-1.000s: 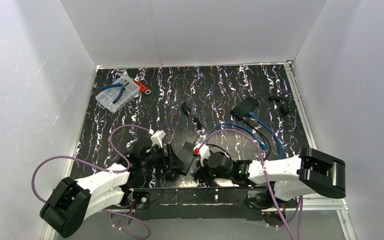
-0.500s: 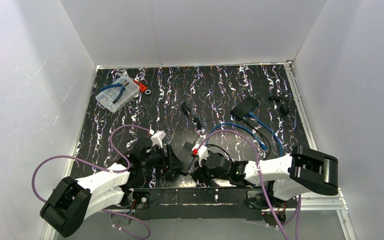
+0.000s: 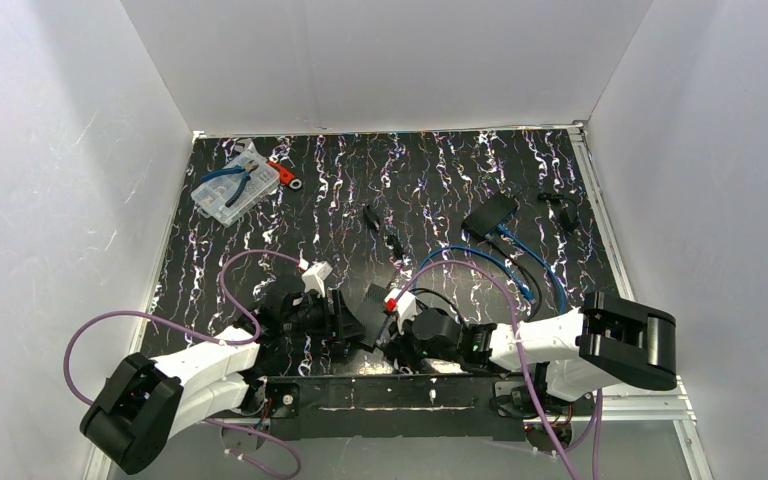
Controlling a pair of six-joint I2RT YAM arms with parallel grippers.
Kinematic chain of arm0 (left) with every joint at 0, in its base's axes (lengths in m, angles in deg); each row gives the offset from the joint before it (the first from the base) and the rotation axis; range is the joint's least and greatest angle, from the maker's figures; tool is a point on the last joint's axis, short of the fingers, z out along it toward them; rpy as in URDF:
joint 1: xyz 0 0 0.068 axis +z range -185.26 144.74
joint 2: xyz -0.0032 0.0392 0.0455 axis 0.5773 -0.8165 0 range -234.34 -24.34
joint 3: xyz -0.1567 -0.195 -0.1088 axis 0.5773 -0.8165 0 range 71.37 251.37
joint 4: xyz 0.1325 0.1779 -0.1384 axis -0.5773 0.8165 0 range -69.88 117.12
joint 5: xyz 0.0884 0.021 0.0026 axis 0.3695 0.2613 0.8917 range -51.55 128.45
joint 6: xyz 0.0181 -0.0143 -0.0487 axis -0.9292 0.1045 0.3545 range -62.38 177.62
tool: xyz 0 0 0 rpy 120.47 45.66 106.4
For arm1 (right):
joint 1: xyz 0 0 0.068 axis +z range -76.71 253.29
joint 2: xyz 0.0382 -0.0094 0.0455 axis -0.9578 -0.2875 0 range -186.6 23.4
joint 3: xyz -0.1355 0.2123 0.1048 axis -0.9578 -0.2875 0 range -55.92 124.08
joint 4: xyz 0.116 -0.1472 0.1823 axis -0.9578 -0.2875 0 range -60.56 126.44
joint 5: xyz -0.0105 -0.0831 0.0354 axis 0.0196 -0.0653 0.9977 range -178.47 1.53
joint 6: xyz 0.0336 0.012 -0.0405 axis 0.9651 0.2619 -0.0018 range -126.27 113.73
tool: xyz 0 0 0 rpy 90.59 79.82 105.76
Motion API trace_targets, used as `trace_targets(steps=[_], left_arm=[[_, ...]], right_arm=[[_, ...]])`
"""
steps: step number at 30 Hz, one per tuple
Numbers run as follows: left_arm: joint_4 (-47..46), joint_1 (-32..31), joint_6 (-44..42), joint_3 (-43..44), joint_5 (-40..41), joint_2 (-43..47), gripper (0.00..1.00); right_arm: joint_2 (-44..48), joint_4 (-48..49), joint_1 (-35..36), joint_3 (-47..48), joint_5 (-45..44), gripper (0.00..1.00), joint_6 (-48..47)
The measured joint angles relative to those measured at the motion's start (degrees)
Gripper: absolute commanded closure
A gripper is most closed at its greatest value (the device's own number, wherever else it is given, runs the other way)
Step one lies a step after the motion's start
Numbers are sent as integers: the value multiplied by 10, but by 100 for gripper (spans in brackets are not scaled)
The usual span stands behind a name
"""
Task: Insert the plug into the switch port
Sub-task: Insert the connector into the switch port.
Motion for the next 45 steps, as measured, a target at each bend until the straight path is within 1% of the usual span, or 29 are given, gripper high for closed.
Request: trace_targets(steps=[7, 18, 21, 30, 33, 38, 40, 45], left_arm=[[-10, 1, 1, 0, -6, -11, 46], [-34, 8, 1, 0, -16, -36, 49], [-41, 8, 1, 0, -20, -43, 50], [-47, 8, -2, 0, -20, -49, 55], [-47, 8, -4, 0, -15, -49, 60], [-46, 11, -7, 0, -7, -53, 64], [-47, 11, -6, 0, -6, -54, 68], [-59, 12, -4, 0, -4, -59, 74]], right_arm=[[-3, 45, 13, -22, -18, 99, -21], [-39, 150, 56, -51, -84, 99, -82], [-42, 163, 60, -52, -99, 99, -94], [-41, 151, 65, -47, -120, 99, -108], [-42, 132, 66, -37, -125, 99, -108], [-49, 105, 66, -20, -130, 99, -107], [-49, 100, 65, -18, -130, 99, -105], [-49, 86, 58, -11, -126, 99, -105]])
